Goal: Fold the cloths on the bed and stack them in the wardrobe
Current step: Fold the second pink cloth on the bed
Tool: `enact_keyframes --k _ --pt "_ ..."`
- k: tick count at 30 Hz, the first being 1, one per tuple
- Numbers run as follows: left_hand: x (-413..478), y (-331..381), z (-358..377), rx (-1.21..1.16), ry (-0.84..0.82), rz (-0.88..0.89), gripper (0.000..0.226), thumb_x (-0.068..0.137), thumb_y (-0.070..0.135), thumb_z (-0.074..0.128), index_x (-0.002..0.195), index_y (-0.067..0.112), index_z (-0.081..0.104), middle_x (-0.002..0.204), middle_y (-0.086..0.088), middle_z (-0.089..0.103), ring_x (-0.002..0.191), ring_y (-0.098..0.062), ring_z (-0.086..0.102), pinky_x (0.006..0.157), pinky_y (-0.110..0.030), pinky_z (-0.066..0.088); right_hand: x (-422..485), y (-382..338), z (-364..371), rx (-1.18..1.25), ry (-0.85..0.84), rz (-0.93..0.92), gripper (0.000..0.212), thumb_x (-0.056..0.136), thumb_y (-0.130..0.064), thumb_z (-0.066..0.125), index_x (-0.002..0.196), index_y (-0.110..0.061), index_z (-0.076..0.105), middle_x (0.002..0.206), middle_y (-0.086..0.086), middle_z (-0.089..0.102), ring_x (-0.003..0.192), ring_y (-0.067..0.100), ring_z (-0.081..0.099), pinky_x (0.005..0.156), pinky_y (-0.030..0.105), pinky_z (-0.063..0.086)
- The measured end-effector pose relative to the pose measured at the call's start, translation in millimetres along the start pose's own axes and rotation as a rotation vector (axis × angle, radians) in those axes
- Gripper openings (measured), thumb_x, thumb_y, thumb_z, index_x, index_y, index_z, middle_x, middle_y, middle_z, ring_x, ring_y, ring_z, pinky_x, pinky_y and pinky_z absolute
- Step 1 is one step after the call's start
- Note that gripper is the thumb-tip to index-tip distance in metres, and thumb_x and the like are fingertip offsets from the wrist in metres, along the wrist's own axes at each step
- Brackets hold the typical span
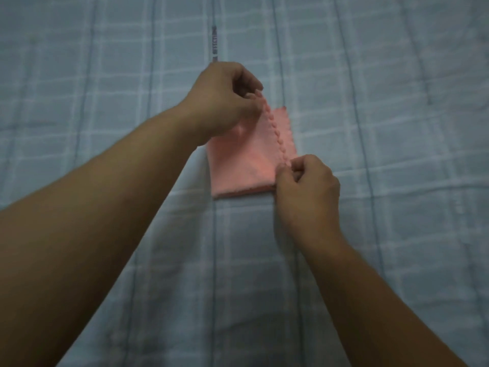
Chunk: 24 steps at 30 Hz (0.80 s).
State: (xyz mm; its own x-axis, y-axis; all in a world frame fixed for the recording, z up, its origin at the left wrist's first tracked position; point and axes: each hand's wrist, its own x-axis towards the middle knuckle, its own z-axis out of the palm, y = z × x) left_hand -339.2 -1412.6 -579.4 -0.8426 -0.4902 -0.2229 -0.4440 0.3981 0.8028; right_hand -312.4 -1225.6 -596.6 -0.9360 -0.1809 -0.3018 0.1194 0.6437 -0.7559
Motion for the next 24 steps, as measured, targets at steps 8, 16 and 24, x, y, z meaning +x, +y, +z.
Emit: enact_keyframes --k 8,16,24 --pt "17 -8 35 0.11 0.047 0.056 0.011 0.087 0.019 0.078 0.097 0.021 0.076 0.089 0.003 0.074 0.086 -0.015 0.071 0.086 -0.037 0.06 14 20 -12 -0.164 0.027 -0.022 0.021 0.096 -0.035 0.06 0.088 -0.016 0.061 0.083 0.005 0.067 0.083 0.026 0.062 0.072 0.036 0.049" --pt "18 -21 47 0.168 0.169 0.15 0.022 0.087 0.03 0.074 0.107 0.023 0.069 0.108 0.009 0.07 0.093 -0.008 0.066 0.087 -0.024 0.052 18 32 -9 -0.392 0.109 -0.182 0.016 0.092 -0.033 0.062 0.092 -0.017 0.06 0.095 0.01 0.065 0.099 0.034 0.05 0.083 0.044 0.042" --pt "-40 -43 29 0.405 0.342 0.53 0.039 0.105 0.024 0.043 0.132 0.007 0.066 0.142 -0.011 0.064 0.142 -0.028 0.05 0.119 -0.044 0.034 42 2 12 -0.283 0.301 -0.546 0.041 0.091 -0.019 0.054 0.129 -0.008 0.065 0.137 0.016 0.06 0.135 0.036 0.049 0.107 0.046 0.037"
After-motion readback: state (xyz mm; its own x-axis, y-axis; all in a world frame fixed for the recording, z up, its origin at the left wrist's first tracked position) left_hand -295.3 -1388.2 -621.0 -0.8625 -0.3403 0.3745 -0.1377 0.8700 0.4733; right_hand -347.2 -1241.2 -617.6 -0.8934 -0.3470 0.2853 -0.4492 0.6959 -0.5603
